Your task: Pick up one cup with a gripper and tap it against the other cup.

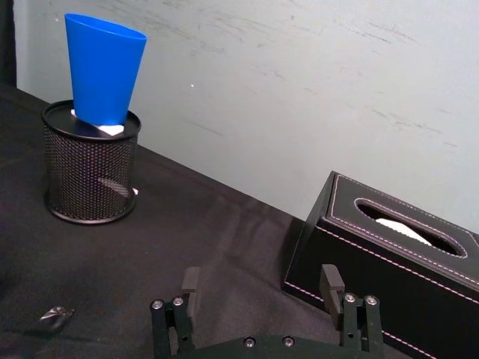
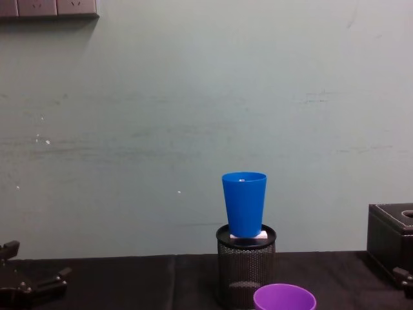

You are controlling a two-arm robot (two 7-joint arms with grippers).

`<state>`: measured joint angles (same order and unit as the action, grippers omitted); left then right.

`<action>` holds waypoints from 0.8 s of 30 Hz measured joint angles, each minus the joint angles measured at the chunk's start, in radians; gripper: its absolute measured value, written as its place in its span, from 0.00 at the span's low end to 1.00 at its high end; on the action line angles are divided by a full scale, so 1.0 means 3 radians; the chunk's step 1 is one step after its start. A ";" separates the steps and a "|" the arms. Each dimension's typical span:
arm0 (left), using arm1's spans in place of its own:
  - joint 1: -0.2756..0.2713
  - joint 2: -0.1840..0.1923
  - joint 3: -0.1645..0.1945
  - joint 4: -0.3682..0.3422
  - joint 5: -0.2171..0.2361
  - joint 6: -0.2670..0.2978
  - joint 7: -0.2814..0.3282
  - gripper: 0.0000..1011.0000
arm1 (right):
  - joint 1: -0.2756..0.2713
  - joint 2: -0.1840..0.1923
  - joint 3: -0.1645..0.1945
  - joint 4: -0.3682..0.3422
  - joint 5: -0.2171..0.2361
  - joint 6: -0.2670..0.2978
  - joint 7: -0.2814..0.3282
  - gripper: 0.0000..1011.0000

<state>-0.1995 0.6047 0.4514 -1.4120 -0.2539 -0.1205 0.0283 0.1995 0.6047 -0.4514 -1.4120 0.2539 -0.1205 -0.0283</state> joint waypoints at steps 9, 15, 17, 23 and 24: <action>0.0000 0.0000 0.0000 0.0000 0.0000 0.0000 0.0000 0.99 | 0.0000 0.0000 0.0000 0.0000 0.0000 0.0000 0.0000 0.99; 0.0000 0.0000 0.0000 0.0000 0.0000 0.0000 0.0000 0.99 | 0.0000 0.0000 0.0000 0.0000 0.0000 0.0000 0.0000 0.99; 0.0000 0.0000 0.0000 0.0000 0.0000 0.0000 0.0000 0.99 | 0.0000 0.0000 0.0000 0.0000 0.0000 0.0000 0.0000 0.99; 0.0000 0.0000 0.0000 0.0000 0.0000 0.0000 0.0000 0.99 | 0.0000 0.0000 0.0000 0.0000 0.0000 0.0000 0.0000 0.99; 0.0000 0.0000 0.0000 0.0000 0.0000 0.0000 0.0000 0.99 | 0.0000 0.0000 0.0000 0.0000 0.0000 0.0000 0.0000 0.99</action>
<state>-0.1995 0.6047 0.4514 -1.4120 -0.2539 -0.1206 0.0283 0.1995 0.6047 -0.4514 -1.4120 0.2539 -0.1205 -0.0282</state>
